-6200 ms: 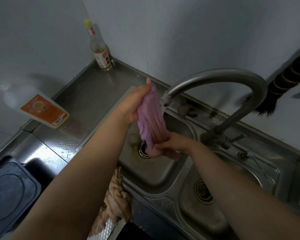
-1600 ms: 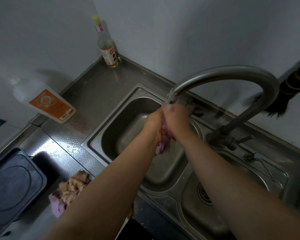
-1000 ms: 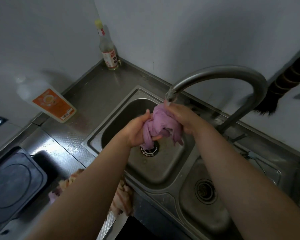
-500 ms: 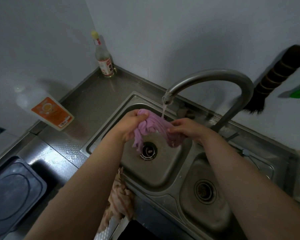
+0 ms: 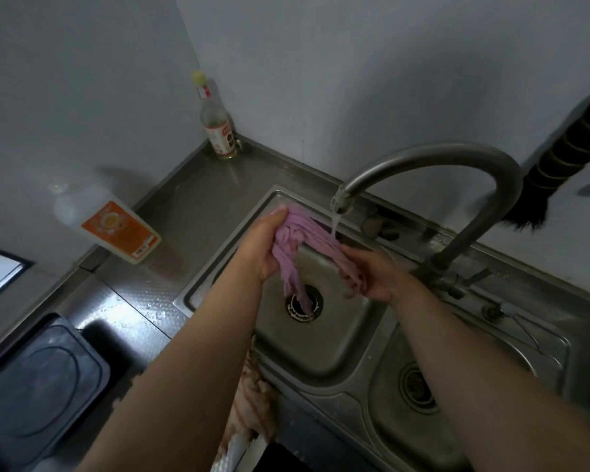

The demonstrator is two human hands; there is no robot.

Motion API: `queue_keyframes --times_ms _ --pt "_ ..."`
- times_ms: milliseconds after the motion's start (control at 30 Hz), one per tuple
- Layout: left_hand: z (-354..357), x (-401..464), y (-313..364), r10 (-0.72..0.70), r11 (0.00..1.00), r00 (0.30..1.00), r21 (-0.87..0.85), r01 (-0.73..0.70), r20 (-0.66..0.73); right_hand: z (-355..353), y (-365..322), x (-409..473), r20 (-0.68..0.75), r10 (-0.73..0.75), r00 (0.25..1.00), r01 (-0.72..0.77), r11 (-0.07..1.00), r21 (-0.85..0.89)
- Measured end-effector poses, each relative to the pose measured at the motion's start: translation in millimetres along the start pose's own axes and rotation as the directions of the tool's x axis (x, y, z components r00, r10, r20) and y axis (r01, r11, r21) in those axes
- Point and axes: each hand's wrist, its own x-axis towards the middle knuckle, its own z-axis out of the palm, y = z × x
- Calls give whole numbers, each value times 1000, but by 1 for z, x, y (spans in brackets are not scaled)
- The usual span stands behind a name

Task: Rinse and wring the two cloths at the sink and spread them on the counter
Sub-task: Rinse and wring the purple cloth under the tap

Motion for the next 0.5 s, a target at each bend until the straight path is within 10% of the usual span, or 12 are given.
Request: queue_keyframes --times_ms 134,234,367,501 --pt "4 6 -10 39 981 995 192 -20 -96 10 -6 7 -169 -101 980 122 985 121" --pt "14 8 -26 42 953 986 303 10 -164 34 -17 2 -249 -328 911 242 916 -318" --pt "50 7 -40 47 959 958 281 36 -282 62 -26 12 -257 -548 796 111 551 -827" --pt "67 7 -44 23 953 965 299 58 -260 52 -41 19 -363 -549 753 38 587 -809"
